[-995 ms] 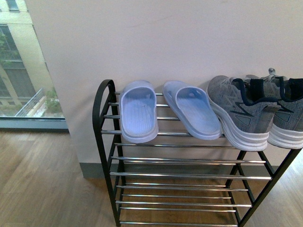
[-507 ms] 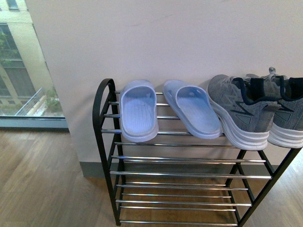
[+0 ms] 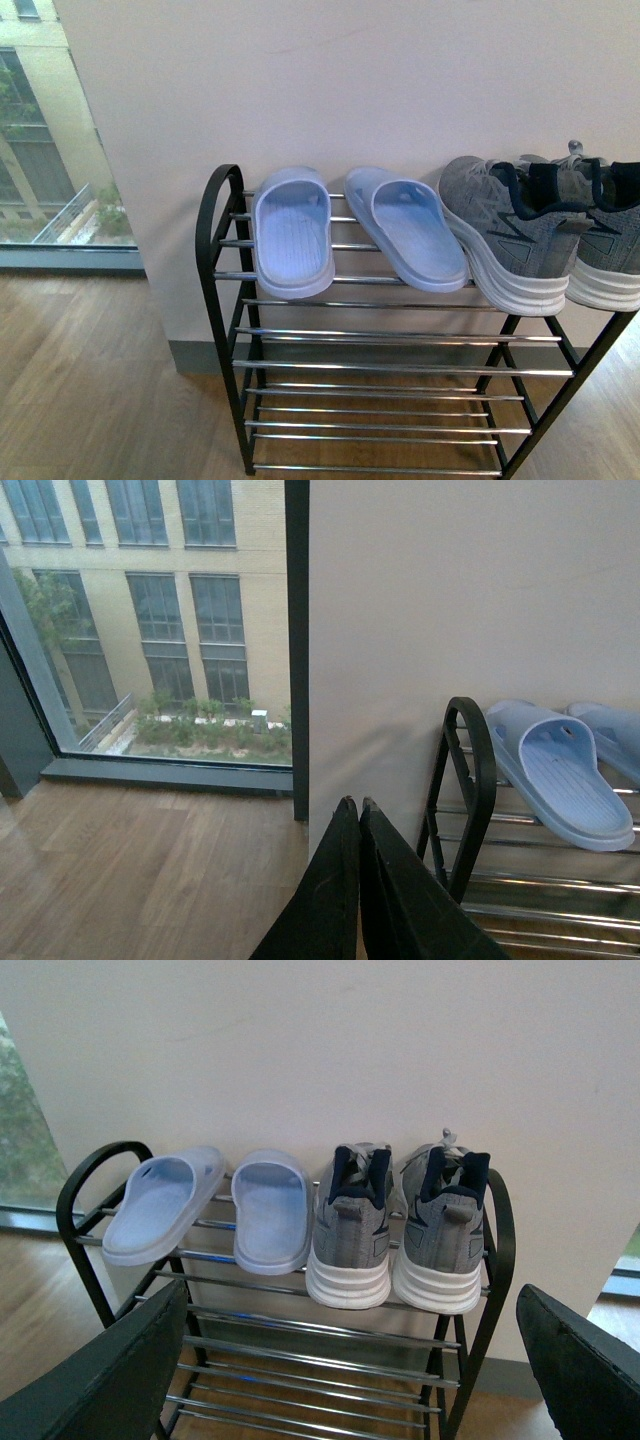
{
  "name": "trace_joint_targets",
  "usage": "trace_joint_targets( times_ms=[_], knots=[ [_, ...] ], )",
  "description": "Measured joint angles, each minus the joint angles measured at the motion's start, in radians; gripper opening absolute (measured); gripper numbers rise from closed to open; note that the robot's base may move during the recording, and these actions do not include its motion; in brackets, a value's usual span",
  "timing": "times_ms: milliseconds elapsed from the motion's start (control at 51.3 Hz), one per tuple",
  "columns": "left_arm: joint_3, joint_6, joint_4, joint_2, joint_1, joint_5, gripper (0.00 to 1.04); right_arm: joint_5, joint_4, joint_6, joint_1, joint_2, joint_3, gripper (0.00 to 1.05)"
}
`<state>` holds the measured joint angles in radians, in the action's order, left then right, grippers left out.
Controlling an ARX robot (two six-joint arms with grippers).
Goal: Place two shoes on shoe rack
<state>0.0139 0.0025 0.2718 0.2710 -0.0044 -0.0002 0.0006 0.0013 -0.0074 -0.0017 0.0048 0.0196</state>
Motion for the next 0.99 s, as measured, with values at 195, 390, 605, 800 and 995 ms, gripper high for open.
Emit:
trace_joint_targets(
  times_ms=[195, 390, 605, 800, 995],
  knots=[
    [0.0, 0.0, -0.059, -0.06, 0.0, 0.0, 0.01, 0.0, 0.0, 0.0, 0.0, 0.0, 0.0, 0.95],
    [0.0, 0.0, -0.159, -0.142, 0.0, 0.0, 0.01, 0.0, 0.0, 0.0, 0.0, 0.0, 0.0, 0.95],
    [0.0, 0.0, -0.272, -0.254, 0.002, 0.0, 0.01, 0.0, 0.0, 0.0, 0.0, 0.0, 0.0, 0.95],
    [0.0, -0.001, -0.272, -0.255, 0.002, 0.0, 0.02, 0.0, 0.0, 0.0, 0.0, 0.0, 0.0, 0.95],
    [0.0, -0.001, -0.272, -0.255, 0.002, 0.0, 0.32, 0.0, 0.0, 0.0, 0.0, 0.0, 0.0, 0.95]
  ],
)
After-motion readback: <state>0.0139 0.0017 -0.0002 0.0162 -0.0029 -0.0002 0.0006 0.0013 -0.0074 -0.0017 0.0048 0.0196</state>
